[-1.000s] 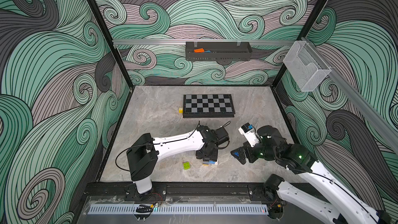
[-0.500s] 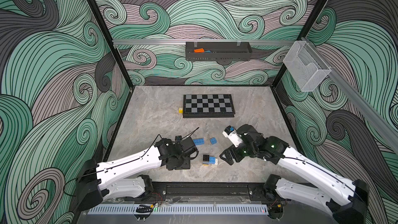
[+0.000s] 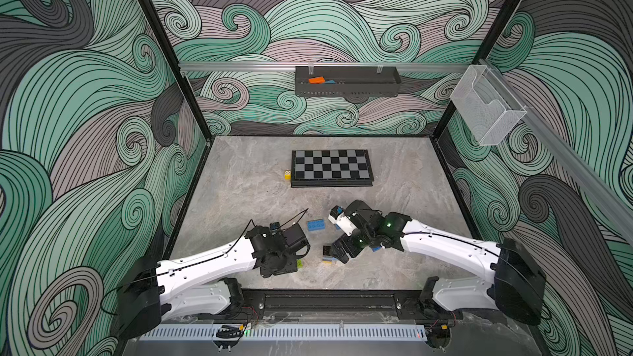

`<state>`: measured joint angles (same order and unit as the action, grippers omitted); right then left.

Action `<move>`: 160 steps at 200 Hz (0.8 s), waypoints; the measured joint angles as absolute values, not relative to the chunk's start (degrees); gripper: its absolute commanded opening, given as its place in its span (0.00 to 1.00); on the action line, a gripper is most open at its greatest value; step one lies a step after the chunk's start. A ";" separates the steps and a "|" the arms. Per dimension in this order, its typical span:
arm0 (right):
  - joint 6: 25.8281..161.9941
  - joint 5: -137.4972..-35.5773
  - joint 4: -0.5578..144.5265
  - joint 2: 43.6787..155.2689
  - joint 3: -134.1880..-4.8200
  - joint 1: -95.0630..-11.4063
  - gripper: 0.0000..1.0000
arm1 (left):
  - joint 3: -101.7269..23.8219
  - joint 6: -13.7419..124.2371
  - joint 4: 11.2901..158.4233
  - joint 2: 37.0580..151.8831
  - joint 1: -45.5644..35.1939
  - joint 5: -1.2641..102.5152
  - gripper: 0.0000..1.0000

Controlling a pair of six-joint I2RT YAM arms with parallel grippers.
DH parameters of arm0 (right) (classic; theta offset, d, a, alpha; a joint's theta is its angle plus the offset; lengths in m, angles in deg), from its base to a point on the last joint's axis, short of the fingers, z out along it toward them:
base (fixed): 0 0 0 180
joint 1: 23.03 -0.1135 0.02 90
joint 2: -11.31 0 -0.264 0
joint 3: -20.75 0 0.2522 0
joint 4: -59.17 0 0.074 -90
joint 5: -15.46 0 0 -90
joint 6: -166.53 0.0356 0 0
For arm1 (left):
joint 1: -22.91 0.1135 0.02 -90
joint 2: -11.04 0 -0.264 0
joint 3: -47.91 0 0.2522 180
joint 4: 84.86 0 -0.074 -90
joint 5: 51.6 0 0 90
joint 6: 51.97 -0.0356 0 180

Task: Assemble a giraffe with lego
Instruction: Assemble the lego brick with the lego brick.

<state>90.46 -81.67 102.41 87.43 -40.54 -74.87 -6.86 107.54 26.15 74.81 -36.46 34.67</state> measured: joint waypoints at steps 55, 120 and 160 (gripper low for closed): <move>90.48 -81.50 99.66 90.09 -40.59 -74.87 0.99 | -6.10 108.09 26.22 74.15 -36.35 34.98 0.62; 90.39 -80.01 98.72 90.86 -40.54 -74.95 0.99 | -6.84 106.93 27.62 76.71 -36.00 34.98 0.62; 90.39 -79.45 98.74 90.86 -40.54 -75.13 0.99 | -9.38 105.10 29.17 80.64 -35.15 35.46 0.62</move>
<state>90.39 -79.45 98.74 90.86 -40.54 -75.13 -9.38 105.10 29.17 80.64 -35.15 35.46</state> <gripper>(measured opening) 0.989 0.616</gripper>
